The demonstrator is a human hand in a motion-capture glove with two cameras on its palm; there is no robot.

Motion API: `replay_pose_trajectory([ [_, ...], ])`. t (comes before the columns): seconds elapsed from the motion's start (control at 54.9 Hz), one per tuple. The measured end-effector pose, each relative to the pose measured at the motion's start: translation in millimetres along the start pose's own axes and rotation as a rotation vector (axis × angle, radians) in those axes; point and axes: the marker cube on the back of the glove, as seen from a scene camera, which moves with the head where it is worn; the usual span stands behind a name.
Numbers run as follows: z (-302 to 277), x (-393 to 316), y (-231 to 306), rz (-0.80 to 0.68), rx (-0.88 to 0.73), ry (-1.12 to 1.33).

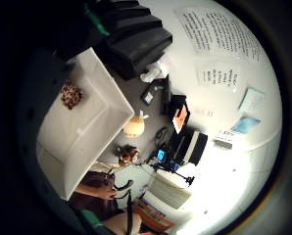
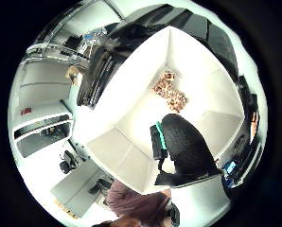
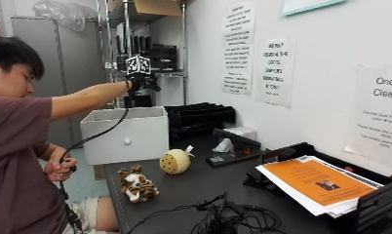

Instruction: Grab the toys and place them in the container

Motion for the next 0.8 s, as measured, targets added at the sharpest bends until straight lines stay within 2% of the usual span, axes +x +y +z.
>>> replay_pose_trajectory([
  [0.255, -12, 88, 26, 0.037, 0.083, -0.073],
  [0.4, 8, 126, 32, 0.136, -0.003, -0.072],
  [0.546, 64, 175, 45, 0.208, -0.034, -0.133],
  [0.692, 170, 207, 47, 0.228, -0.098, -0.193],
  [0.801, 239, 206, 47, 0.219, -0.209, -0.271],
])
